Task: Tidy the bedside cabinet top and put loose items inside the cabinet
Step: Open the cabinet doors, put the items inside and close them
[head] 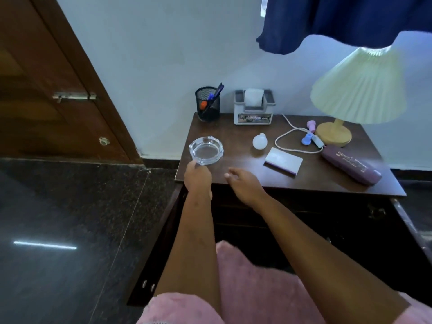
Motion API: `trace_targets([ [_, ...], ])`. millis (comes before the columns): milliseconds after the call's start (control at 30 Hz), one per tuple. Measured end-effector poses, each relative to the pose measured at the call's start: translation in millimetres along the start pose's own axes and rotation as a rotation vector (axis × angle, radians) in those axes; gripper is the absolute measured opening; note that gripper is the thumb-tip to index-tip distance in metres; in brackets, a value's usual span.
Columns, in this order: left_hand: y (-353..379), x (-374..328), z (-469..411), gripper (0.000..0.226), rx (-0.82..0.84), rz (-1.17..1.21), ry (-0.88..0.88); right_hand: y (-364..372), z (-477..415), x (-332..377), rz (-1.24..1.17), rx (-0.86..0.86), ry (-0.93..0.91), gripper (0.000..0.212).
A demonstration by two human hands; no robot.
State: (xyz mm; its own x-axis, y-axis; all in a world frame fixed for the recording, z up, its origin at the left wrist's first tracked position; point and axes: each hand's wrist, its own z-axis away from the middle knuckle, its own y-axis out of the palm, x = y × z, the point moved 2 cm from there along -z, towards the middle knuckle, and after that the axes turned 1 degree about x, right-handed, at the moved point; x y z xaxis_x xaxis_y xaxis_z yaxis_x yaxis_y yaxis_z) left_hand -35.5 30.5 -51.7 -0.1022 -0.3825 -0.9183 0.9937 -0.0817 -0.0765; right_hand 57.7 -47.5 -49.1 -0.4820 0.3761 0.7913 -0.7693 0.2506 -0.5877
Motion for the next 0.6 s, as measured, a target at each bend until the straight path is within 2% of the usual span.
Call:
trace_targets([
  [100,4,8,-14,0.051,-0.062,0.026,0.028,6,-24,-15,-0.037,-0.022,0.076,0.05],
  [200,7,23,-25,0.057,-0.031,-0.047,0.036,16,-52,-16,-0.105,-0.066,0.083,0.054],
  [300,10,26,-36,0.058,-0.034,-0.171,0.072,22,-84,-9,0.083,-0.16,0.037,0.039],
  [400,20,20,-45,0.06,-0.004,-0.18,0.07,26,-108,-7,0.085,-0.171,0.08,0.036],
  [600,22,21,-48,0.059,-0.06,-0.189,0.011,25,-118,-9,0.106,-0.195,0.093,0.023],
])
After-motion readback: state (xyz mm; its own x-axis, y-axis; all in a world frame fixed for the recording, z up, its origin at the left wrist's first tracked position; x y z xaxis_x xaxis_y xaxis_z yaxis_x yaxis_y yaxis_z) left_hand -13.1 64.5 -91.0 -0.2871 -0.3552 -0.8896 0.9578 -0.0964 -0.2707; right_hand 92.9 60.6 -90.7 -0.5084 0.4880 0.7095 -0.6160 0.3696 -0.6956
